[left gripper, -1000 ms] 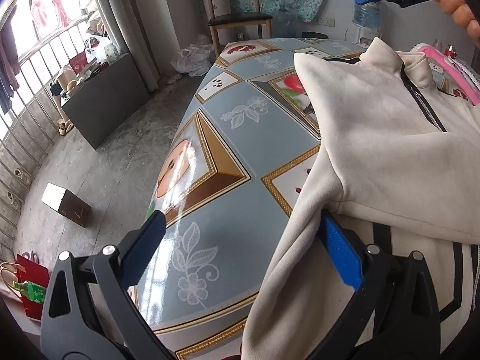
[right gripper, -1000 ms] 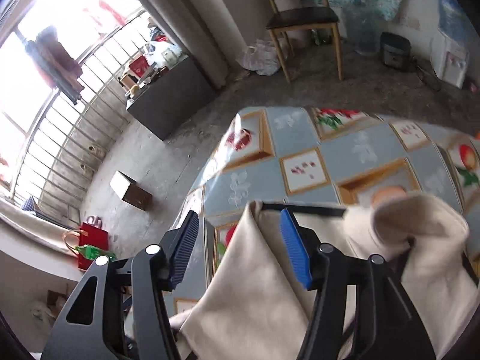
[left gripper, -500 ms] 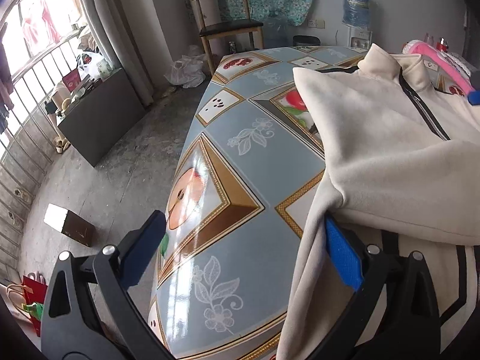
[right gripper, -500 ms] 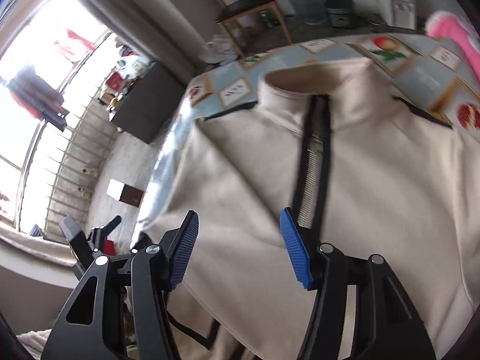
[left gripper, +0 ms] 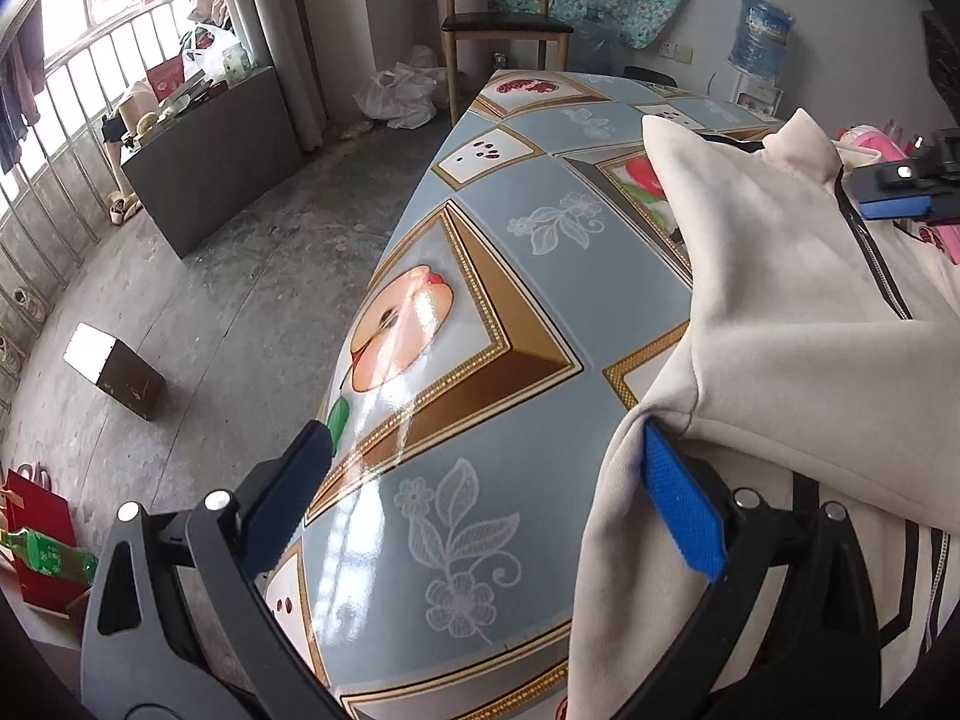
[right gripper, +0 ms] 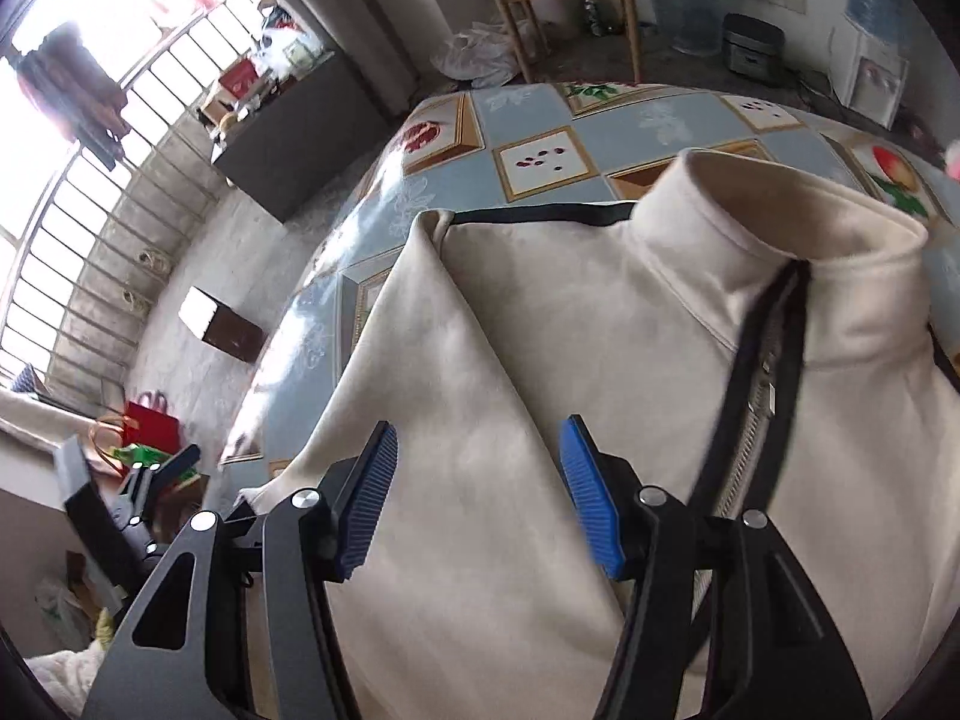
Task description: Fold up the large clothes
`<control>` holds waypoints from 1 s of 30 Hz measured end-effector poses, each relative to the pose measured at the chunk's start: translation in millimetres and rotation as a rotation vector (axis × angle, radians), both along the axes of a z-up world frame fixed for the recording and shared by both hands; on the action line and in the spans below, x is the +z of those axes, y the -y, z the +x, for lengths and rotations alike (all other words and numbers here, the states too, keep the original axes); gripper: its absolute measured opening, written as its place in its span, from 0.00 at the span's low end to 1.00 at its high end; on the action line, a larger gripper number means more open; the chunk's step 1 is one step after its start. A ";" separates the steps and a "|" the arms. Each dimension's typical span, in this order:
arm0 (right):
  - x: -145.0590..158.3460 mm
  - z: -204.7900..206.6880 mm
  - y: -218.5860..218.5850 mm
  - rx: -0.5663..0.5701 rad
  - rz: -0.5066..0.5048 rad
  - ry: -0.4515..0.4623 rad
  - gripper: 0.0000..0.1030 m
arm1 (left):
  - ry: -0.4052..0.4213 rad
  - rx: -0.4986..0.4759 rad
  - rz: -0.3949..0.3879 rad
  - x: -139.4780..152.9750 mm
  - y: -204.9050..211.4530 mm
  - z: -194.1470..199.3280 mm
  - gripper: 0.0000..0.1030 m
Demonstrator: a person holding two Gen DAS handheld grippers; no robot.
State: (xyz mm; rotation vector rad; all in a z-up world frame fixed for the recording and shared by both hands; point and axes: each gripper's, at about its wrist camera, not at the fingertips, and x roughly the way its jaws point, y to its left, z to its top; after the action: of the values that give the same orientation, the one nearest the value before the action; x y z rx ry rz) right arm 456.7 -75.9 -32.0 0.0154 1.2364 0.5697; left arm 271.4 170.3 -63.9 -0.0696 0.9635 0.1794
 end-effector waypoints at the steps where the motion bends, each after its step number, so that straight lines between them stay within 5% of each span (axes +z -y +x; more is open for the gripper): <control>1: -9.6 7.4 -11.3 0.010 -0.029 -0.009 0.54 | -0.001 0.002 -0.002 -0.2 -0.4 0.0 0.94; 5: -36.5 22.1 -39.2 0.056 -0.112 -0.042 0.32 | -0.001 0.002 -0.001 -0.6 -0.6 -0.1 0.94; 7: -35.9 23.1 -47.0 0.087 -0.161 -0.003 0.06 | 0.000 -0.001 0.001 -0.6 -0.5 -0.3 0.94; 13: -12.3 38.6 -52.1 0.070 -0.101 0.065 0.05 | 0.000 -0.002 0.021 -1.4 1.6 -1.7 0.94; 20: -31.3 48.3 -68.9 0.070 -0.265 0.118 0.05 | -0.008 -0.008 0.031 -0.6 3.3 -3.8 0.94; 23: -17.4 44.7 -40.5 0.026 -0.193 0.086 0.07 | -0.020 -0.023 0.034 2.1 2.4 -8.2 0.94; 24: -4.9 38.7 -25.4 0.010 -0.145 0.076 0.13 | -0.019 -0.025 0.031 4.1 1.3 -11.0 0.94; 27: 42.8 4.5 36.8 -0.073 -0.028 0.095 0.59 | 0.010 -0.031 0.017 17.8 -3.4 -27.2 0.94; 30: 79.7 -44.7 109.7 -0.153 0.027 0.126 0.62 | 0.058 -0.031 0.012 34.5 -5.9 -39.6 0.94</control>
State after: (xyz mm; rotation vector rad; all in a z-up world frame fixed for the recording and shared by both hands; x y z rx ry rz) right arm 412.0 -185.6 47.7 0.0948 1.0948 0.4469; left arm 231.8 176.2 -29.3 -0.0487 0.9046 0.1540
